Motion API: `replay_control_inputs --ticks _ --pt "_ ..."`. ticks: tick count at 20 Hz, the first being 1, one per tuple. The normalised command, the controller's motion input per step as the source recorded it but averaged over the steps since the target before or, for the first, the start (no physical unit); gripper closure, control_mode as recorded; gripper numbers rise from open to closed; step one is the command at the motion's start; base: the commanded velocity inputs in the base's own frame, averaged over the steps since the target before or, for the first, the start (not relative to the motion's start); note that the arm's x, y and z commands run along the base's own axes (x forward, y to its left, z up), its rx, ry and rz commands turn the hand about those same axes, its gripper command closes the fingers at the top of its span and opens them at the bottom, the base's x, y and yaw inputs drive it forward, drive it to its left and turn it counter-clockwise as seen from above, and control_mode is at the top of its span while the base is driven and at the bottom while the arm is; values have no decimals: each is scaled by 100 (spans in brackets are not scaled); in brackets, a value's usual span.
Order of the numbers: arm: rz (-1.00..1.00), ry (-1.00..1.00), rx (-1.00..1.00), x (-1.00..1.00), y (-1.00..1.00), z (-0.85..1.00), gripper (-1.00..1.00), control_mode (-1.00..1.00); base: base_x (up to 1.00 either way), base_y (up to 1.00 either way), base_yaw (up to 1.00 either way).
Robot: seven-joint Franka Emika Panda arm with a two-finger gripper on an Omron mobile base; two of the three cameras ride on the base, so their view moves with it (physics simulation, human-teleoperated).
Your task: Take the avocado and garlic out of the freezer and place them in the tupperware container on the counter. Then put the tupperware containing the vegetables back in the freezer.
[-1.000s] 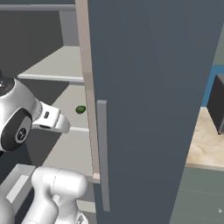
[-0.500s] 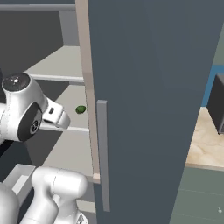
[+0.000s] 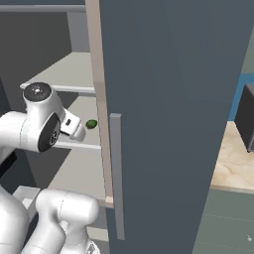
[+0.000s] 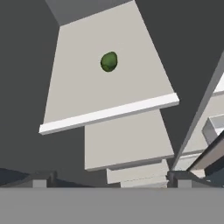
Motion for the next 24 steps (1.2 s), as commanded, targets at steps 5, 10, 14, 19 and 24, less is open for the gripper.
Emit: replay_control_inputs --ticks 5,10,14,19,24 --pt "-4 -8 0 44 13 -41 -100 -100 0 0 0" --pt "-3 -3 0 60 0 -26 -100 -100 0 0 0" --pt "0 0 0 76 1 -20 -100 -100 0 0 0" --pt "0 0 0 72 5 -16 -100 -100 0 0 0" --pt "0 0 0 63 18 -16 -100 -100 0 0 0"
